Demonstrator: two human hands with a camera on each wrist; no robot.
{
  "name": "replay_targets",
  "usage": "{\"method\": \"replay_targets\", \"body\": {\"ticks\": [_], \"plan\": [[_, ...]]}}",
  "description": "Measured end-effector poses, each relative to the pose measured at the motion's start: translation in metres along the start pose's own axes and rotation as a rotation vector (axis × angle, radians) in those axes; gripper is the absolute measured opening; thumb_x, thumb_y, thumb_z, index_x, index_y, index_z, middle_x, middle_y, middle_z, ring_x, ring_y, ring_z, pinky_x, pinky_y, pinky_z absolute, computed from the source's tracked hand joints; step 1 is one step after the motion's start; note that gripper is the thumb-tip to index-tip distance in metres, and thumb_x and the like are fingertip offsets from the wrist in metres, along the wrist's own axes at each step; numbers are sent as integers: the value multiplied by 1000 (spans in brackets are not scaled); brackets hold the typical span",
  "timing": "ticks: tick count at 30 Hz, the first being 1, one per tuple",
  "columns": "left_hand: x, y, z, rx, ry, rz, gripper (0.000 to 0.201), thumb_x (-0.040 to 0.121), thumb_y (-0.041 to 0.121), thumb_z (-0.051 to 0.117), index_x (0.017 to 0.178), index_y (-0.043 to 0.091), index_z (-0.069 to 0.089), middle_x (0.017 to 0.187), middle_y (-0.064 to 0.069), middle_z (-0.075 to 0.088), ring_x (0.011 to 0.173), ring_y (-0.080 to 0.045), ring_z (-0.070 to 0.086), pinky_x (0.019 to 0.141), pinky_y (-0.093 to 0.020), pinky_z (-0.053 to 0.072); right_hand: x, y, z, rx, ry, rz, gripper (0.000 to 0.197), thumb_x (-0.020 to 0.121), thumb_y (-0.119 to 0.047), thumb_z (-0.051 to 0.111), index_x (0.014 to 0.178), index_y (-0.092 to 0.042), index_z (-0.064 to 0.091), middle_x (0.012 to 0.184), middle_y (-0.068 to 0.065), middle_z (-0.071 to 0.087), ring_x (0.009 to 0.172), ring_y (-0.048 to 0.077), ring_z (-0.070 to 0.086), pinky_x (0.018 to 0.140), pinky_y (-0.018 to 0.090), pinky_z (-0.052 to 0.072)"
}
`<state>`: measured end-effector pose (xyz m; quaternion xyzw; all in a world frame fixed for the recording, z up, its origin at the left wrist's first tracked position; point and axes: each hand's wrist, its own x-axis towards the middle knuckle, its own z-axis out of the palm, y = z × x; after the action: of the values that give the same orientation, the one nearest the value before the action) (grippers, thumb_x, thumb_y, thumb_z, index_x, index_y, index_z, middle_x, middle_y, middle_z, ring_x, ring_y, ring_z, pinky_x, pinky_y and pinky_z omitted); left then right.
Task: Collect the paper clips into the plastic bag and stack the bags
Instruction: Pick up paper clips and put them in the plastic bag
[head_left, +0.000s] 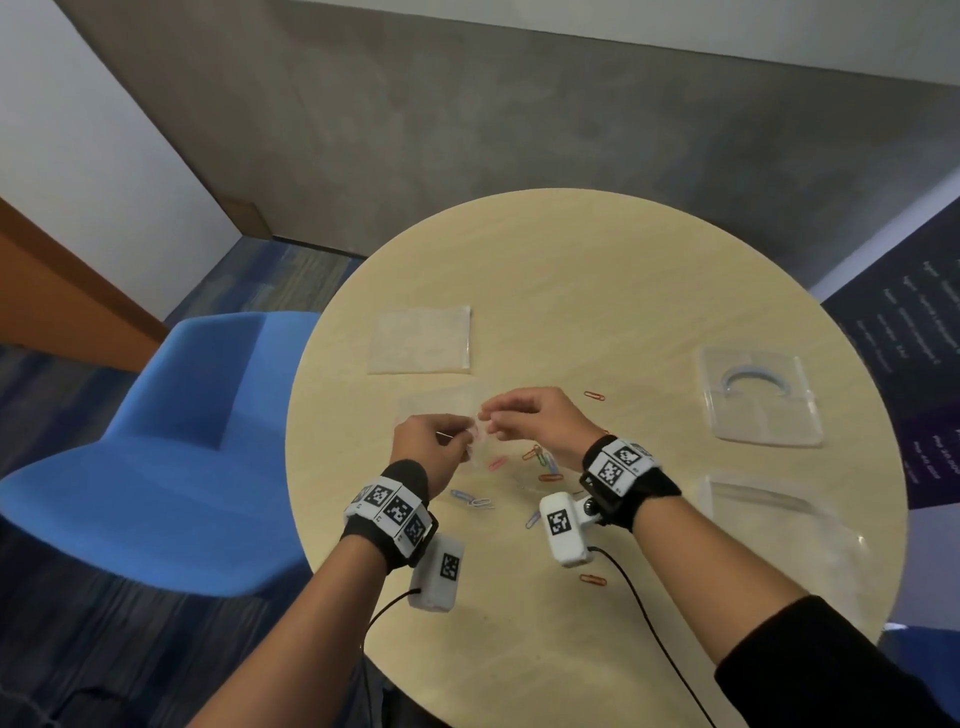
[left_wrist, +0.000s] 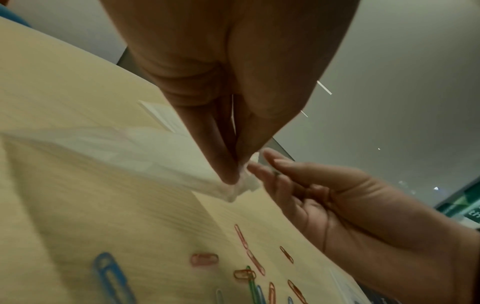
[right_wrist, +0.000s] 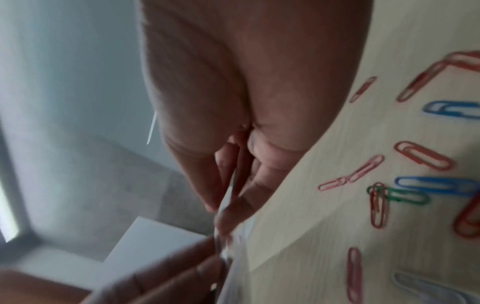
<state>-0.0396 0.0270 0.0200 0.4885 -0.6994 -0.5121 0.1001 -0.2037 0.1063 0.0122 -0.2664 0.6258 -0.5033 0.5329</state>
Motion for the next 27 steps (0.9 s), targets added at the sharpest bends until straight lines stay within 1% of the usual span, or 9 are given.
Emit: {"method": "replay_targets", "body": {"ticks": [3,5,8,11,17,20,22,25,27], "plan": [[5,-3,-8,49,27,-5,21,90,10,61,107,10,73,83,-2,72,72,-16,73,69,-16,53,7,6,-32,-357,364,-62,22,90,-6,63,110,-9,72,113,8,72,97,18,66,90,33,53],[8,-6,-15,76,40,-14,22,89,10,61,107,11,73,83,-1,73,74,-15,73,72,-19,54,13,18,-57,-757,532,-28,32,94,-13,57,125,-10,62,133,9,60,121,25,55,104,38,44],[9,-9,-21,97,45,-26,22,89,9,61,107,12,73,83,-1,73,73,-15,72,73,-22,55,17,36,-65,-1064,376,163,51,101,-27,41,148,-11,32,159,13,25,146,31,23,118,44,24],[10,-9,-20,94,40,-37,22,89,9,61,108,12,72,83,0,72,74,-14,72,73,-23,56,14,44,-36,-1136,209,124,53,103,-27,31,153,-13,19,163,12,10,150,29,10,122,43,15],[8,-7,-16,118,1,-21,23,89,8,61,109,10,72,85,-3,72,77,-18,73,80,-28,57,-17,56,4,-1496,-59,-17,72,91,-4,47,153,-11,13,162,17,0,149,34,8,118,46,25],[8,-9,-14,110,-7,-24,22,90,8,61,109,10,72,83,-1,71,78,-18,72,82,-28,56,-34,60,5,-1596,-108,-68,71,91,5,47,152,-4,14,160,23,6,147,39,14,116,46,30],[7,-10,-11,122,-17,-28,23,90,9,60,109,11,72,81,2,70,78,-17,72,83,-28,55,-40,63,6,-1639,-120,-124,60,91,10,45,147,4,24,155,28,20,142,41,25,112,43,37],[6,-8,-5,128,-32,-19,23,90,8,60,109,10,72,81,3,69,79,-17,72,85,-30,56,-42,67,4,-1675,-115,-213,40,89,11,44,128,6,49,132,24,49,118,34,48,91,39,53],[4,-5,-2,135,-38,-10,23,89,8,60,109,9,72,82,1,70,79,-18,72,86,-31,56,-41,62,3,-1693,-139,-232,32,89,11,46,118,4,58,120,20,57,106,30,52,83,38,55]]}}
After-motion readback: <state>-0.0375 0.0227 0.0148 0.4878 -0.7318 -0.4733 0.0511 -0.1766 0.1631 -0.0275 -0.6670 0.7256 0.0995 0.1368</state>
